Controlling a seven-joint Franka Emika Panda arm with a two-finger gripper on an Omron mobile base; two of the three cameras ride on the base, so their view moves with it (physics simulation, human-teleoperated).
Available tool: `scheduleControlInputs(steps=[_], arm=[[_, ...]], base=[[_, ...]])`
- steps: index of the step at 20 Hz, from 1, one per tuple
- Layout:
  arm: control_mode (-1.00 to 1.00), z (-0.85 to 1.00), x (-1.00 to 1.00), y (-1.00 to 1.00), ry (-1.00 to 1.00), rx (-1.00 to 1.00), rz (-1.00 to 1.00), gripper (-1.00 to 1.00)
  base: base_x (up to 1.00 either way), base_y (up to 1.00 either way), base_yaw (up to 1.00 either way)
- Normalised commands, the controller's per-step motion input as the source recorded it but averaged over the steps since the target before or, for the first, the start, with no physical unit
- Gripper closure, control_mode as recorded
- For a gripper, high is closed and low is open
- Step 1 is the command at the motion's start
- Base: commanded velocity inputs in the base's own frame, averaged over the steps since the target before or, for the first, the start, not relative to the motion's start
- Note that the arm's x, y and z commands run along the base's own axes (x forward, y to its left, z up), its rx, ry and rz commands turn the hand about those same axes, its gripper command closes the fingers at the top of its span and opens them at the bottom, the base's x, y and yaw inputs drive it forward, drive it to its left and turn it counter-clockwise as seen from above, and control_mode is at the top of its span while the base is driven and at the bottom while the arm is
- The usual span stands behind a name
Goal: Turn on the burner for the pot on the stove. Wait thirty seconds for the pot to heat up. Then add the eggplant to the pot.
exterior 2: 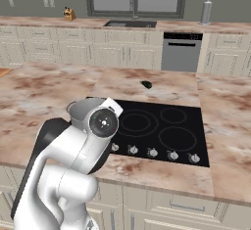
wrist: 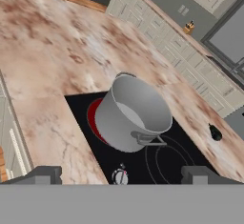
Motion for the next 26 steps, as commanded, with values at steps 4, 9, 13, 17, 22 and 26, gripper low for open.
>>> scheduleControlInputs(steps=[4, 9, 13, 17, 22, 26], arm=[[-1.00, 0.00, 0.00, 0.00, 0.00, 0.00, 0.00, -1.00], [-1.00, 0.00, 0.00, 0.00, 0.00, 0.00, 0.00, -1.00], [-1.00, 0.00, 0.00, 0.00, 0.00, 0.00, 0.00, -1.00], [-1.00, 0.00, 0.00, 0.00, 0.00, 0.00, 0.00, -1.00], [-1.00, 0.00, 0.00, 0.00, 0.00, 0.00, 0.00, -1.00], [-1.00, 0.00, 0.00, 0.00, 0.00, 0.00, 0.00, -1.00]], base=[[0.00, 0.00, 0.00], [0.00, 0.00, 0.00], [0.00, 0.00, 0.00], [0.00, 0.00, 0.00], [0.00, 0.00, 0.00], [0.00, 0.00, 0.00]])
